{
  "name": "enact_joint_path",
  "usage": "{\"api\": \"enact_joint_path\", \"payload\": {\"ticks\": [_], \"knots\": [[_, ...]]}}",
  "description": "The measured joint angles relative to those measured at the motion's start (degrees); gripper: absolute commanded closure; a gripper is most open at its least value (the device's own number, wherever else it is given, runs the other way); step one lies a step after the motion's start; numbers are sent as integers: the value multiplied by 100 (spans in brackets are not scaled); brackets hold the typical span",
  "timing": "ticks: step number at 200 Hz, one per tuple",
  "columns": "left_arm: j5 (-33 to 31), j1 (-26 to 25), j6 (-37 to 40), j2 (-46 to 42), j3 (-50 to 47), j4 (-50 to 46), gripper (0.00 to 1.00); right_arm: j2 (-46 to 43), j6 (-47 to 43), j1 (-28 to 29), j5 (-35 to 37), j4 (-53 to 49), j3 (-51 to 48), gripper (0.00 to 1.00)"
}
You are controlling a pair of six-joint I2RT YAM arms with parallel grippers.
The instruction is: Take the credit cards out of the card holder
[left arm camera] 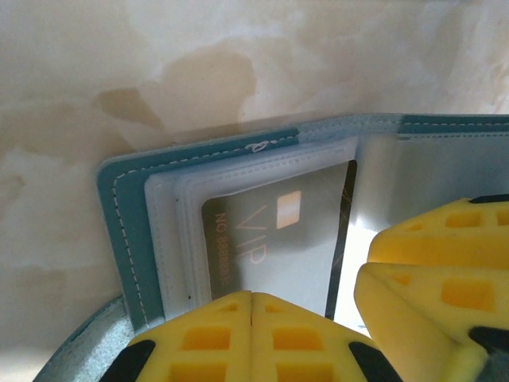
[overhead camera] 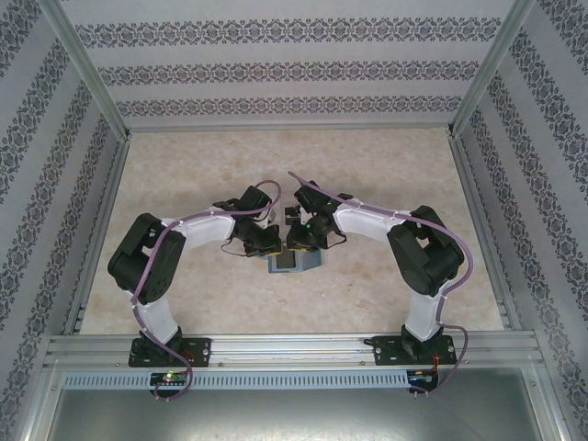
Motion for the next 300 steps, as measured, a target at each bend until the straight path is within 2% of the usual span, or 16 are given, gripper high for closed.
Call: {"api": "enact_joint_path", "payload": {"ticks": [184, 300], "knots": [[-15, 0, 2, 13, 0, 0, 100, 269, 4, 0, -33, 177, 0, 76], [-188, -35, 48, 13, -2, -24, 100, 214, -247, 2, 496, -352, 142, 73]]}}
